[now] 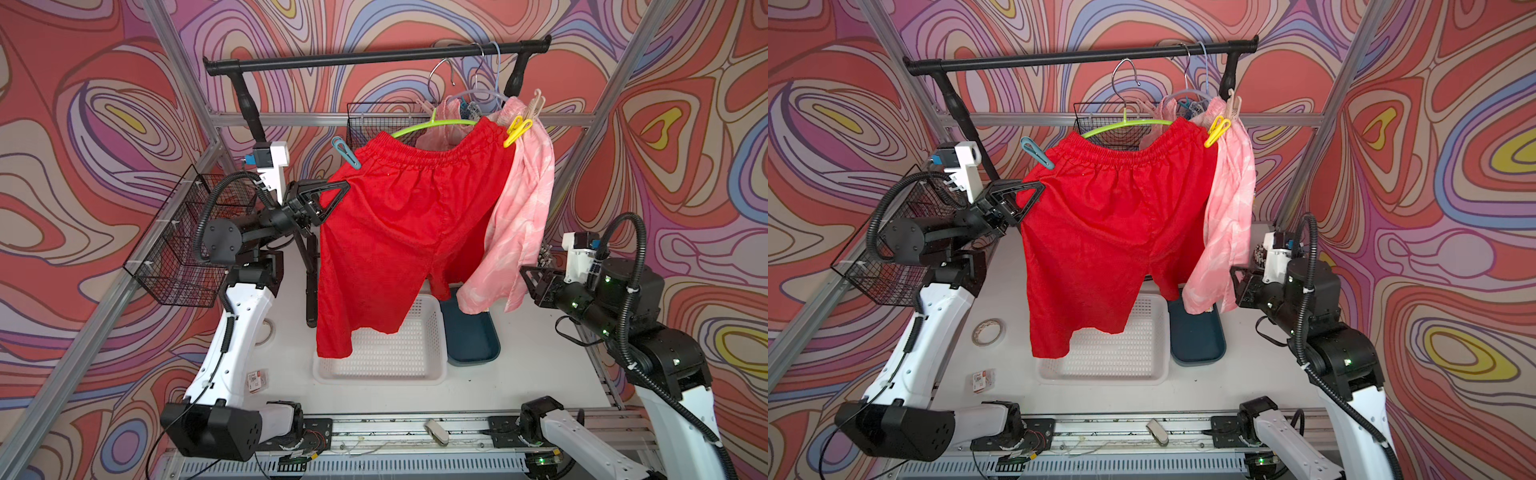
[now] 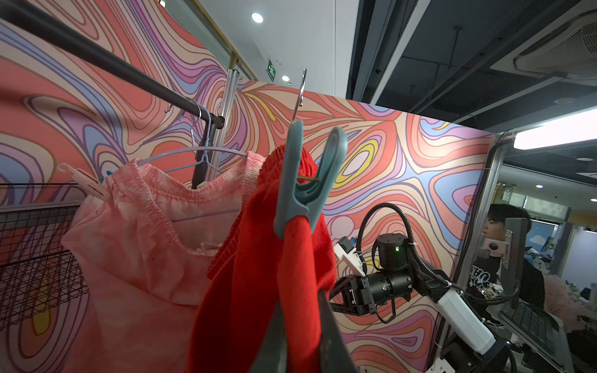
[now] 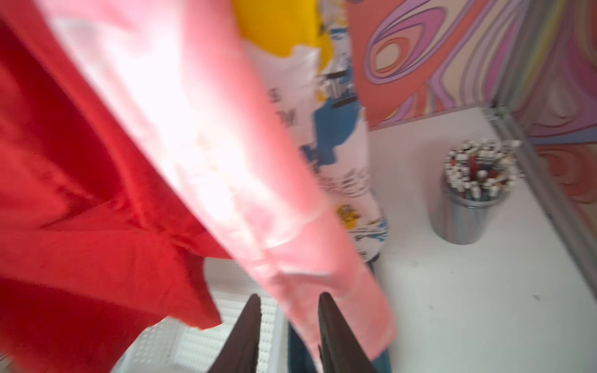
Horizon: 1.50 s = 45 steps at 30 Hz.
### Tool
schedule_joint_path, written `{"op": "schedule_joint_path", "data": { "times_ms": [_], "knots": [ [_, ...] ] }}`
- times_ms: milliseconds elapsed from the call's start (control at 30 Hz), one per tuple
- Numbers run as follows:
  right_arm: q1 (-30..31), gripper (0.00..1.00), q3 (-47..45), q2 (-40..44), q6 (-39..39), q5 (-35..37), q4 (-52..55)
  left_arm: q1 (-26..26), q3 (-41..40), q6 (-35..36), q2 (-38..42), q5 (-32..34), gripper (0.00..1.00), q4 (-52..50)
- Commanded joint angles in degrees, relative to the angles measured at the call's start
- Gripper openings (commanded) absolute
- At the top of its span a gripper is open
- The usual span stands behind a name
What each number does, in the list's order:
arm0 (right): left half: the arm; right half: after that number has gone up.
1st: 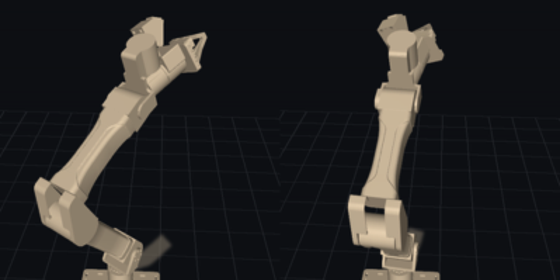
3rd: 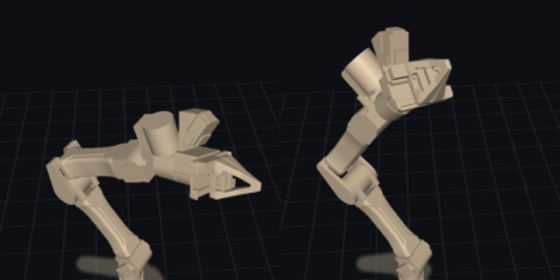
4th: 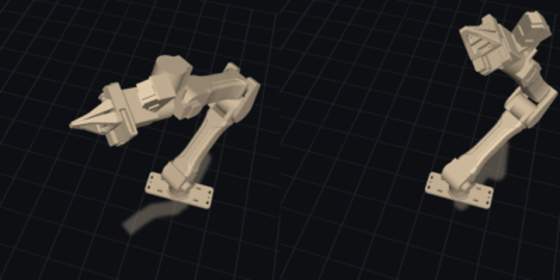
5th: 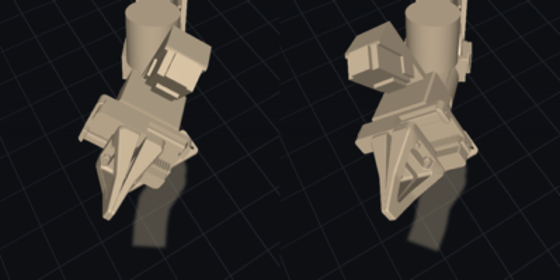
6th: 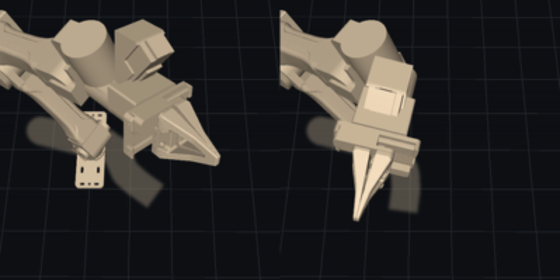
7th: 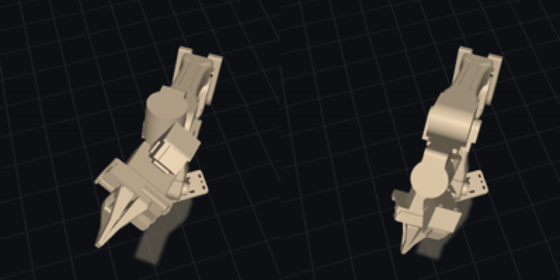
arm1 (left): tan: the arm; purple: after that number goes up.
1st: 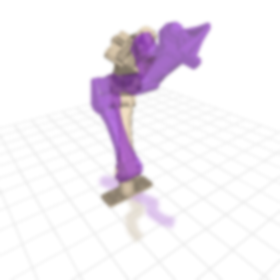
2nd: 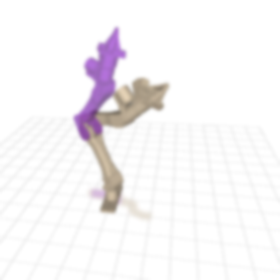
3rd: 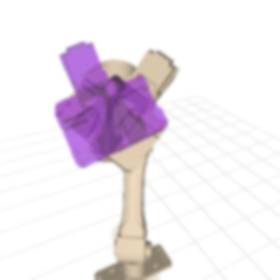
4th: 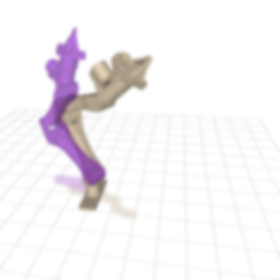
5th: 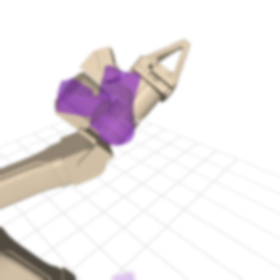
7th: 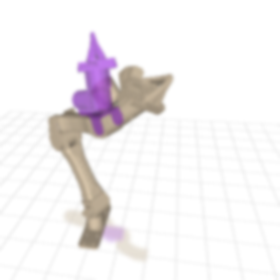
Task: Remove the clothespins securing shorts to the hanger
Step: Pick up the hanger from the clothesline, then adjust the shorts in the basket.
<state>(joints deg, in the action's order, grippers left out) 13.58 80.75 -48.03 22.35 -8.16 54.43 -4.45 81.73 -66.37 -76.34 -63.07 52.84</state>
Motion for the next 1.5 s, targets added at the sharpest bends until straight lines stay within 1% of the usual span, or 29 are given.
{"op": "schedule_joint_path", "data": {
  "times_ms": [0, 67, 200, 300, 400, 467, 567, 633, 800, 867, 967, 1000, 1100, 1200, 1233, 1300, 1467],
  "knots": [
    [0.14, 0.30, -2.62, -0.43, 4.00, -14.57, -6.82, -0.12, 2.47, -7.47, -0.98, 1.49, 0.00, 16.24],
    [0.17, 0.30, -5.58, -0.87, 6.18, -16.74, -11.13, -0.12, 2.34, -6.33, -0.81, 0.48, 0.00, 15.54],
    [0.14, 0.29, -10.39, -3.46, 6.92, -16.34, -16.42, -0.03, 1.61, -2.49, 1.94, -1.97, 0.00, 11.36],
    [0.18, 0.26, -12.33, -6.66, 6.55, -15.51, -19.29, 0.49, 0.51, 1.31, 5.49, -3.93, 0.00, 6.12],
    [0.14, 0.20, -12.77, -9.61, 5.72, -13.27, -21.15, 1.66, -1.63, 6.41, 9.80, -5.82, 0.00, -1.22],
    [0.18, 0.17, -12.17, -11.03, 4.87, -11.60, -21.47, 2.53, -3.54, 11.48, 13.13, -6.58, 0.00, -8.00],
    [0.16, 0.16, -10.79, -12.28, 3.04, -10.38, -21.00, 2.94, -5.06, 18.71, 16.69, -7.37, 0.00, -17.21],
    [0.13, 0.15, -9.71, -12.69, 1.75, -8.63, -19.85, 3.04, -5.74, 20.49, 17.97, -7.82, 0.00, -19.30],
    [0.13, 0.13, -8.77, -12.95, 0.42, -5.86, -18.97, 3.48, -6.23, 19.09, 18.78, -8.75, 0.00, -16.61],
    [0.14, 0.13, -8.94, -13.18, 0.46, -5.96, -19.30, 3.48, -6.24, 18.34, 18.56, -8.65, 0.00, -15.27],
    [0.14, 0.12, -9.55, -13.82, 1.04, -7.00, -20.62, 3.65, -5.81, 15.04, 17.38, -8.15, 0.00, -10.40],
    [0.13, 0.12, -9.78, -14.06, 1.40, -7.59, -21.42, 3.66, -5.48, 13.12, 16.74, -7.88, 0.00, -7.58],
    [0.17, 0.12, -10.55, -15.26, 4.00, -12.69, -24.78, 3.66, -4.28, 6.31, 13.84, -6.69, 0.00, 1.85],
    [0.31, 0.11, -11.59, -17.01, 8.11, -18.58, -29.41, 3.66, -3.66, -2.92, 10.21, -4.83, 0.00, 15.32],
    [0.45, 0.11, -12.03, -17.54, 9.33, -19.84, -31.03, 3.66, -3.16, -6.13, 8.86, -4.11, 0.00, 19.72],
    [1.45, 0.11, -12.20, -18.42, 10.35, -20.07, -32.51, 3.63, -1.81, -10.90, 6.75, -3.01, 0.00, 25.20],
    [5.25, 0.11, -10.42, -21.30, 9.81, -18.69, -32.45, 3.66, -1.84, -10.58, 6.29, -2.22, 0.00, 25.18]
  ]
}}
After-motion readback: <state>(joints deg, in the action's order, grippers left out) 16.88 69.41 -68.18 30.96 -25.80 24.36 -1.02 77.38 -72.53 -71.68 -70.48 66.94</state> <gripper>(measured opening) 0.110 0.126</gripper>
